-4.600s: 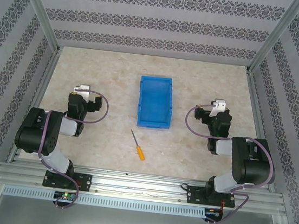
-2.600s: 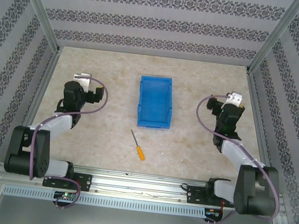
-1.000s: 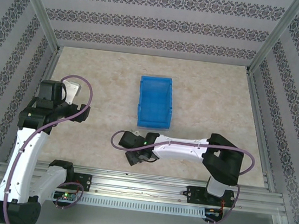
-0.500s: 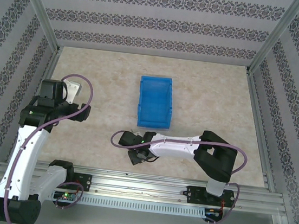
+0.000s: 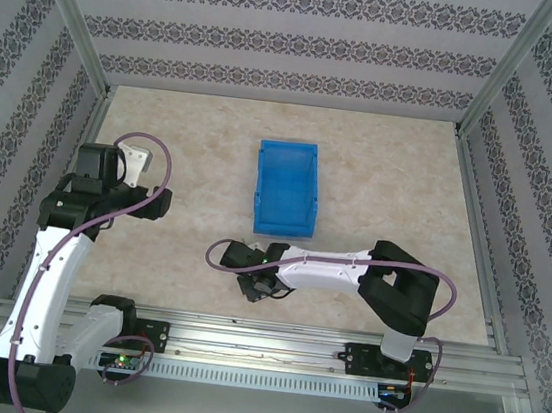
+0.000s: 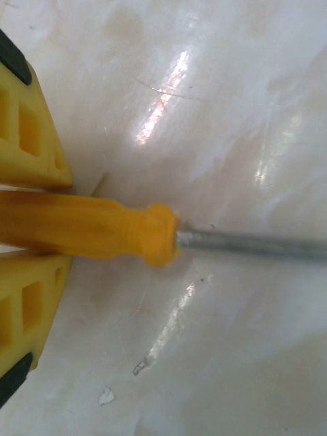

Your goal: Put the screwdriver in the bin

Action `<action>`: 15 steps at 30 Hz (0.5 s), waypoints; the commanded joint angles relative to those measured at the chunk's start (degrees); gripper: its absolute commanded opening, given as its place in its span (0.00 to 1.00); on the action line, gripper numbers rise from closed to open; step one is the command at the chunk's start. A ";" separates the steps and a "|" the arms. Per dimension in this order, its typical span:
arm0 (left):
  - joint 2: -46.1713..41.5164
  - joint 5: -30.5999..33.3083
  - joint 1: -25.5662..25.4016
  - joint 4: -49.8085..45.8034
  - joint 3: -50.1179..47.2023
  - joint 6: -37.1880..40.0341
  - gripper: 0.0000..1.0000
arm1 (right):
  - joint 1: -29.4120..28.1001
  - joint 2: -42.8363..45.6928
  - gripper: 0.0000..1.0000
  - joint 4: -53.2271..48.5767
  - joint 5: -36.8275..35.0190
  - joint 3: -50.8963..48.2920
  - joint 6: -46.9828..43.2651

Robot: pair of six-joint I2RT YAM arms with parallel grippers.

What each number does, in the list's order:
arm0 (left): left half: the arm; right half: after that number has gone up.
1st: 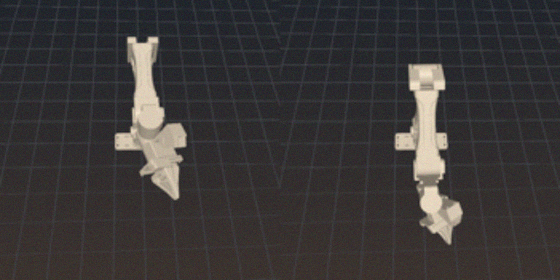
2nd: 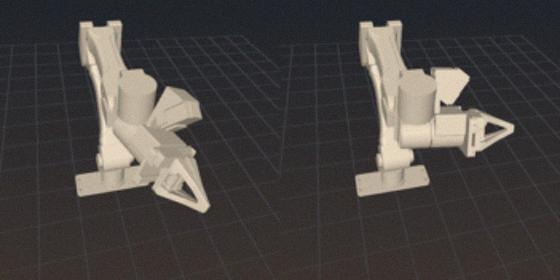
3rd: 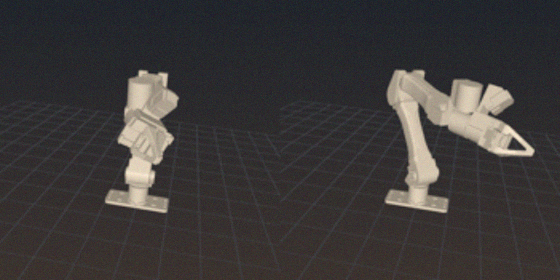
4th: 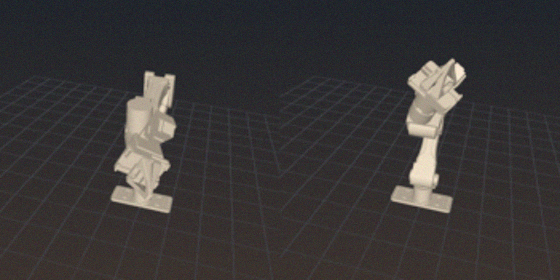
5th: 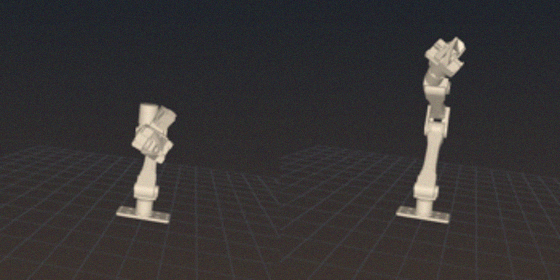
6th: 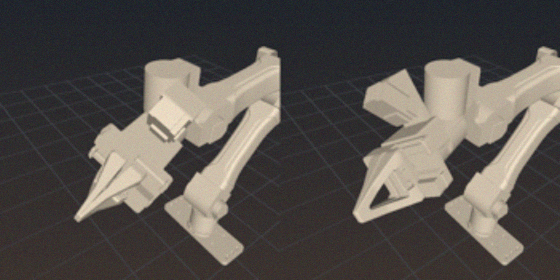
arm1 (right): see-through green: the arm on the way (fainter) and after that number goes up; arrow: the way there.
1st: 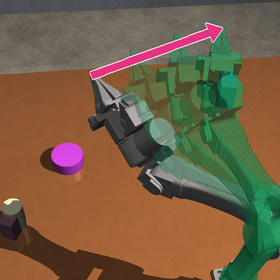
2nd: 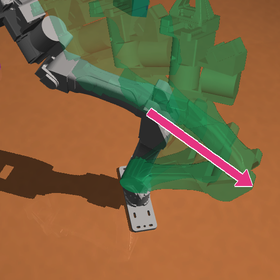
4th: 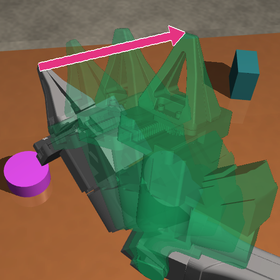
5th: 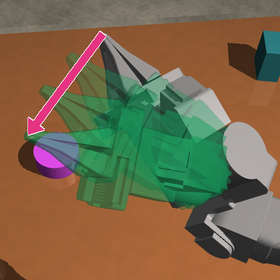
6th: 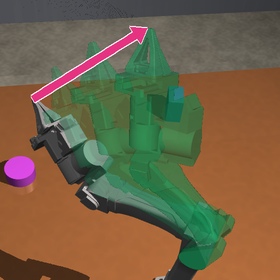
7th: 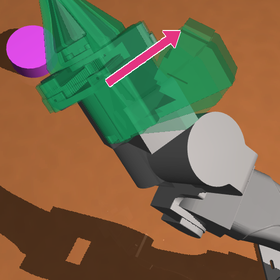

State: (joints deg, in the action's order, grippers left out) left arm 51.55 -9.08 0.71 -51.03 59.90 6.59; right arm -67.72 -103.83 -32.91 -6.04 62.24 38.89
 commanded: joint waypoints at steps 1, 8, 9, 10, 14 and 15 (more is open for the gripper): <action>-0.51 -1.83 -0.53 0.45 1.05 -1.91 0.99 | 0.59 -0.34 0.25 -2.25 -1.37 -2.49 0.39; -1.25 -2.70 -0.52 0.49 1.13 -2.11 0.99 | 0.65 0.45 0.19 -2.70 -1.48 -2.19 -1.14; -1.19 -2.62 -0.53 0.44 1.31 -2.02 0.99 | 0.66 0.84 0.19 -2.69 -1.51 -2.28 -1.23; -1.17 -2.53 -0.53 0.48 1.34 -1.94 0.99 | 0.66 1.27 0.18 -2.69 -1.58 -2.34 -1.41; -1.05 -1.78 -0.51 1.06 1.42 -1.53 0.99 | 0.66 3.74 0.18 -2.68 -1.52 -2.59 -2.04; -1.09 -1.52 -0.53 1.19 1.40 -1.42 0.99 | 0.64 4.58 0.18 -2.85 -1.44 -2.66 -2.15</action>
State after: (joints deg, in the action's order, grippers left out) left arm 51.11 -10.72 0.71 -51.03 59.92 5.50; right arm -67.59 -102.02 -32.97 -6.17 60.66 38.02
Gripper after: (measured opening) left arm 0.993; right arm 0.182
